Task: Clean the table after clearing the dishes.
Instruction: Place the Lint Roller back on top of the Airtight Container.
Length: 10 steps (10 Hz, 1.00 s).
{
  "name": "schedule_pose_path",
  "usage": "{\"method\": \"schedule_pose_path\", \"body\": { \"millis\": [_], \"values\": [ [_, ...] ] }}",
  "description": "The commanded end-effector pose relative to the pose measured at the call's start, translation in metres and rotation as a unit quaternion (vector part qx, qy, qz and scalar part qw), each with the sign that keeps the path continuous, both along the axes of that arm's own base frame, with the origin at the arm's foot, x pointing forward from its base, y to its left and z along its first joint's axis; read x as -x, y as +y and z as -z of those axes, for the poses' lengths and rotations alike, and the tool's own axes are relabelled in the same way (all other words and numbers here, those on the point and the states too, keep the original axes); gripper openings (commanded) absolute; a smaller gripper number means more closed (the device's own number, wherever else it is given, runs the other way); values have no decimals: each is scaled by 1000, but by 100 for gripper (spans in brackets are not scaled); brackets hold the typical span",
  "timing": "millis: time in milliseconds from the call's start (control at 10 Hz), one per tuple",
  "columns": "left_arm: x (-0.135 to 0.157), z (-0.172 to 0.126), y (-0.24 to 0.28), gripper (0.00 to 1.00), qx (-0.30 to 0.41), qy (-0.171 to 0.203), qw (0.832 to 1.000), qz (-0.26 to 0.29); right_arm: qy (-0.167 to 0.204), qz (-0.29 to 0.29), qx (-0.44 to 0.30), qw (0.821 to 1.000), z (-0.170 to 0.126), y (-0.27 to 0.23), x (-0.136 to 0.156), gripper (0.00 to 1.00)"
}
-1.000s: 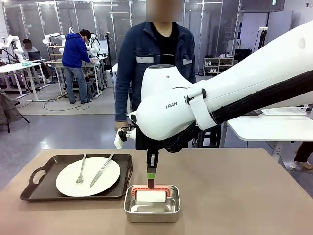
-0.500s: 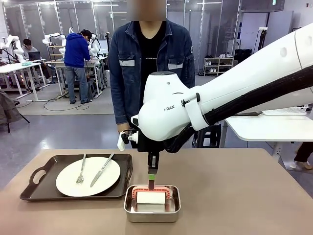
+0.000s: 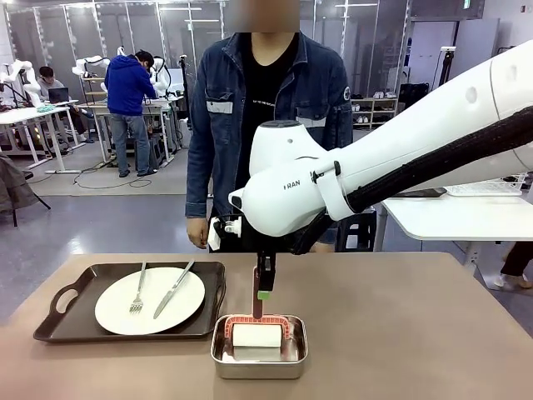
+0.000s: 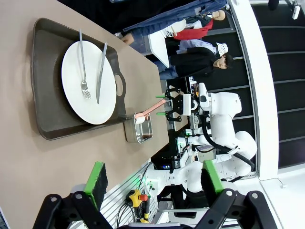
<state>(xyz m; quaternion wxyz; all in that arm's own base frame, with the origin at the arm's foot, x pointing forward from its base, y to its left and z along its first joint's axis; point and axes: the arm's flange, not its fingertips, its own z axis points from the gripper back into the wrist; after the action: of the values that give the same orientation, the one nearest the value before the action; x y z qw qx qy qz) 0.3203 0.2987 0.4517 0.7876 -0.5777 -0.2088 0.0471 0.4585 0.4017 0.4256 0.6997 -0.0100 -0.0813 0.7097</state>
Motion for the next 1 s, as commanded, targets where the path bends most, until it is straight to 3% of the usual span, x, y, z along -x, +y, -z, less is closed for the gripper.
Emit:
{"method": "schedule_pose_path", "body": {
  "millis": [0,500,600,700,900],
  "values": [
    [3,-2,0,100,1,-3,1000,-2,-31,3,-8,999,-13,2,-5,100],
    [3,-2,0,100,1,-3,1000,-2,-41,10,-16,999,-23,-3,-11,100],
    [3,-2,0,100,1,-3,1000,-2,-88,25,20,996,-26,-13,-12,100],
    [3,-2,0,100,1,-3,1000,-2,-29,5,-18,999,-24,0,-14,100],
    [3,-2,0,100,1,-3,1000,-2,-29,5,-18,999,-24,0,-14,100]
  ]
}}
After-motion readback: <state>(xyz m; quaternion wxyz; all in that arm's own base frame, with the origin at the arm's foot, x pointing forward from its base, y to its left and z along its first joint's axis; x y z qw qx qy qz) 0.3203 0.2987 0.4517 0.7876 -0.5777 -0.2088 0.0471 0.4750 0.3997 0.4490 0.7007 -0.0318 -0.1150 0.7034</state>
